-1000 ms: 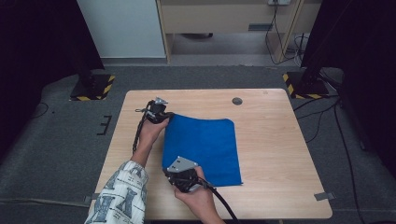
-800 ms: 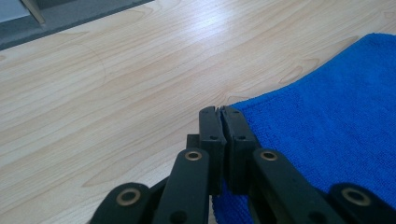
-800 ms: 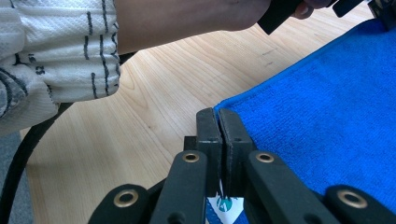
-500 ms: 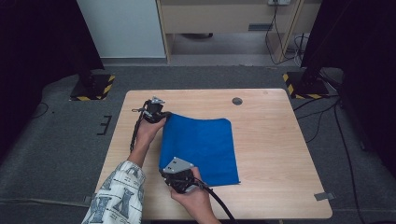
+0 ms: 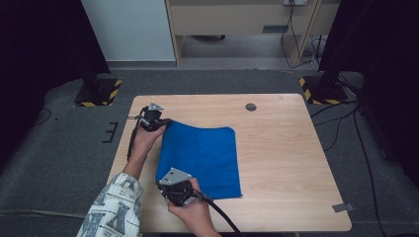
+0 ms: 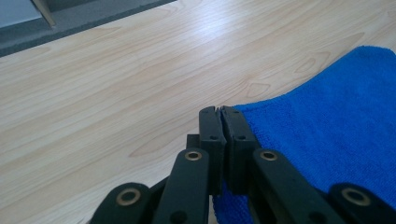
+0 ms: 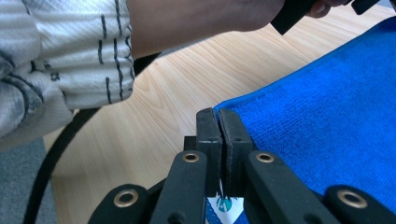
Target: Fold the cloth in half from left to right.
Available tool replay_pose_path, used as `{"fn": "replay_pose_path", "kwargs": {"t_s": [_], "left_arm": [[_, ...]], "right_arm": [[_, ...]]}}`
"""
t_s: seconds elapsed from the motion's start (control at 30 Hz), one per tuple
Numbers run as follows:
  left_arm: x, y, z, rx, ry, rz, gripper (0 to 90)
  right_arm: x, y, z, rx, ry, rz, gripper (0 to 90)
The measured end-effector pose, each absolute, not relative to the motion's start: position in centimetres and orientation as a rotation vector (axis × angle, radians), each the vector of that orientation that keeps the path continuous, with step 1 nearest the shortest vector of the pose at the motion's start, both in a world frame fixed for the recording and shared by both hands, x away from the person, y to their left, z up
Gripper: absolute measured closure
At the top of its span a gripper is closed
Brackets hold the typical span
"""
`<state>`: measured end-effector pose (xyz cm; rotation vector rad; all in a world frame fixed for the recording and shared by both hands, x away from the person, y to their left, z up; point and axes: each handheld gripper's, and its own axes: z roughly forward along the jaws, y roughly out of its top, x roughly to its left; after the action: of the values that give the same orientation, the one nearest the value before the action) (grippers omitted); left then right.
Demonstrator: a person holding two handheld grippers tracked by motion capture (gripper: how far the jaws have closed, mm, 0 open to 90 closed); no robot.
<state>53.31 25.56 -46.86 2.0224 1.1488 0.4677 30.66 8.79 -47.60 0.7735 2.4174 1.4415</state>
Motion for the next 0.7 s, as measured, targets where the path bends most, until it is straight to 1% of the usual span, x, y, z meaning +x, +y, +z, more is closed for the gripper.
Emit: {"fn": "replay_pose_path", "kwargs": {"t_s": [0.13, 0.23, 0.47, 0.7], "left_arm": [[53.3, 25.8, -46.4, 2.014, 1.156, 0.467, 87.5], [53.6, 24.8, -46.4, 2.02, 1.157, 0.461, 87.5], [54.6, 20.2, -47.4, 2.038, 1.169, 0.438, 87.4], [55.2, 16.0, -47.7, 2.083, 1.133, 0.426, 87.3]], "right_arm": [[31.0, 9.2, -47.7, 0.794, 2.425, 1.465, 88.2], [31.3, 8.3, -47.8, 0.813, 2.417, 1.478, 88.2], [31.3, 4.2, -48.1, 0.859, 2.377, 1.466, 88.3], [31.1, -0.4, -49.2, 0.917, 2.359, 1.419, 88.2]]}}
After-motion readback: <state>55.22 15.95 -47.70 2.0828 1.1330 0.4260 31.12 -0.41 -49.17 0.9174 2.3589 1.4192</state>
